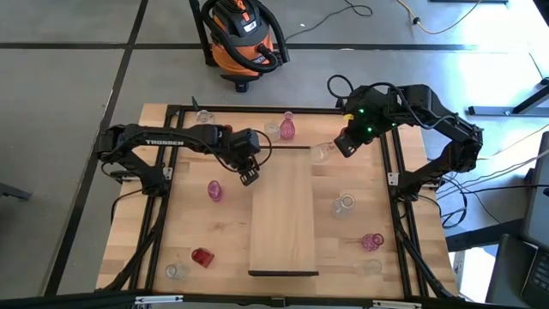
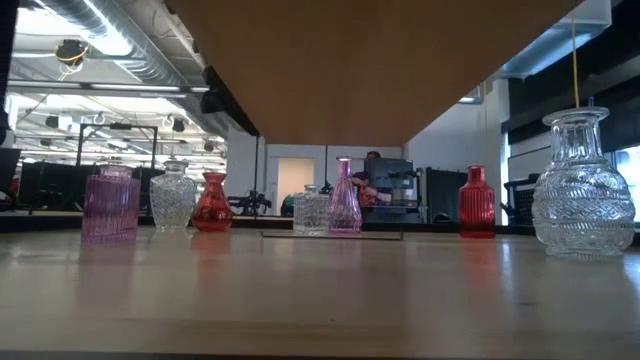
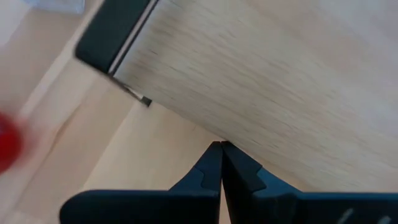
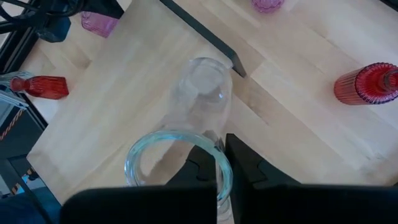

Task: Sort vases onto shelf
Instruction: Put the transparent vase on the shelf

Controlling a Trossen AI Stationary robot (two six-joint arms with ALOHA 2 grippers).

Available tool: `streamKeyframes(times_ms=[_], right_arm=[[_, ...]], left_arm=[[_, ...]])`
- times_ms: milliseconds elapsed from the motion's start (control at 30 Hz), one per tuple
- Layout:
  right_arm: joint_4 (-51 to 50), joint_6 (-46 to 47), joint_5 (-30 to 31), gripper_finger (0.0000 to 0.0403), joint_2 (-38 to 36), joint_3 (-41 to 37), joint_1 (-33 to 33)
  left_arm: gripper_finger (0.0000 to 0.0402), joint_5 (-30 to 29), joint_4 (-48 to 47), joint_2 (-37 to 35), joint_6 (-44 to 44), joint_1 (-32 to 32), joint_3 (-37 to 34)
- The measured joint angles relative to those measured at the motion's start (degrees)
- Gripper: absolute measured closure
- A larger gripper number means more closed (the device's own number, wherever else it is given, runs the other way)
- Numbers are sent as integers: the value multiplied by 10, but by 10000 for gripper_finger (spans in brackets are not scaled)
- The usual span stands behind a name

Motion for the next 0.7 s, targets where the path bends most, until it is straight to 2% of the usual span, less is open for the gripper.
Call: streamKeyframes(times_ms=[200, 433, 533, 700], right_arm=[[1, -2, -14, 403, 0, 0, 0], [34, -34, -50, 403, 28, 16, 0], [2, -65, -50, 403, 74, 61, 0], [0, -121, -70, 403, 170, 183, 0]], left_arm=[[401, 9, -2, 0, 0, 4, 0], [401, -39, -53, -44, 0, 19, 0], [401, -39, -64, -73, -6, 33, 0], [401, -39, -70, -123, -16, 54, 0]])
